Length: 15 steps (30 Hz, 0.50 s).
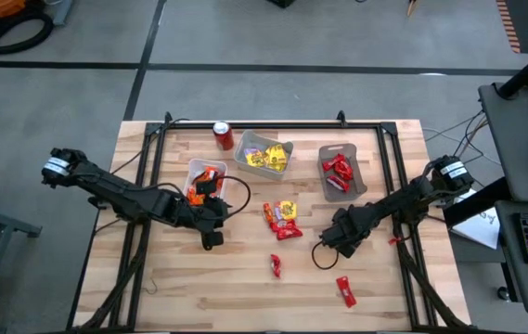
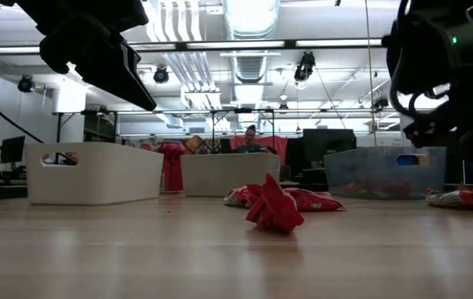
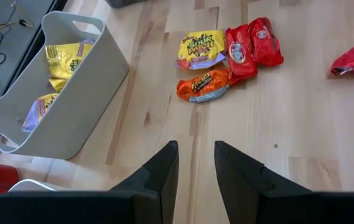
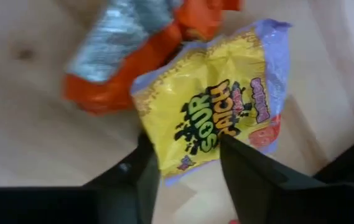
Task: Sort candy
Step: Put the yellow candy into the gray bin
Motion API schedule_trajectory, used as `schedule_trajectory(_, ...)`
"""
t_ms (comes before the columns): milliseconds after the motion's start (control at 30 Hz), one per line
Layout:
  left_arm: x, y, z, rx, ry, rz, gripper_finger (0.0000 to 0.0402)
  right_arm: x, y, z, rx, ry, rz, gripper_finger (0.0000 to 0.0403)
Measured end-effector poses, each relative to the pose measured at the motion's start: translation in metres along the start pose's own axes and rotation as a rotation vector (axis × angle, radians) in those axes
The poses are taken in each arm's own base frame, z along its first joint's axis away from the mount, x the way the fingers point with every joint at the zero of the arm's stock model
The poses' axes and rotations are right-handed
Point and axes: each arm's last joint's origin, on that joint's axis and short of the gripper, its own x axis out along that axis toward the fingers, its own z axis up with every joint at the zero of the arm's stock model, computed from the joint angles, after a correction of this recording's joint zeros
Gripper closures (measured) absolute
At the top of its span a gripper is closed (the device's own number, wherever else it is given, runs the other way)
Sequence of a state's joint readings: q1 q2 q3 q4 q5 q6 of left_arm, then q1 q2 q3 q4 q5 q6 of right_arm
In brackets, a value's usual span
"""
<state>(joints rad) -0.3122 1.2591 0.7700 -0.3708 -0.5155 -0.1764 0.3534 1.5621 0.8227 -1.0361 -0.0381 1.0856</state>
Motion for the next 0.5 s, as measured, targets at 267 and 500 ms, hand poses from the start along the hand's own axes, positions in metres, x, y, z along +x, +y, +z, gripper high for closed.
schedule_trajectory(267, 0.0, -0.0005, 0.0028, -0.005, -0.028, -0.003, 0.0313, 0.0006, 0.0003, 0.0003, -0.012, -0.004, -0.001, 0.0386)
schedule_trajectory(500, 0.0, -0.0005, 0.0031, -0.007, -0.03, -0.004, 0.0313, -0.0025, -0.0008, -0.0012, -0.048, 0.023, 0.003, 0.0394)
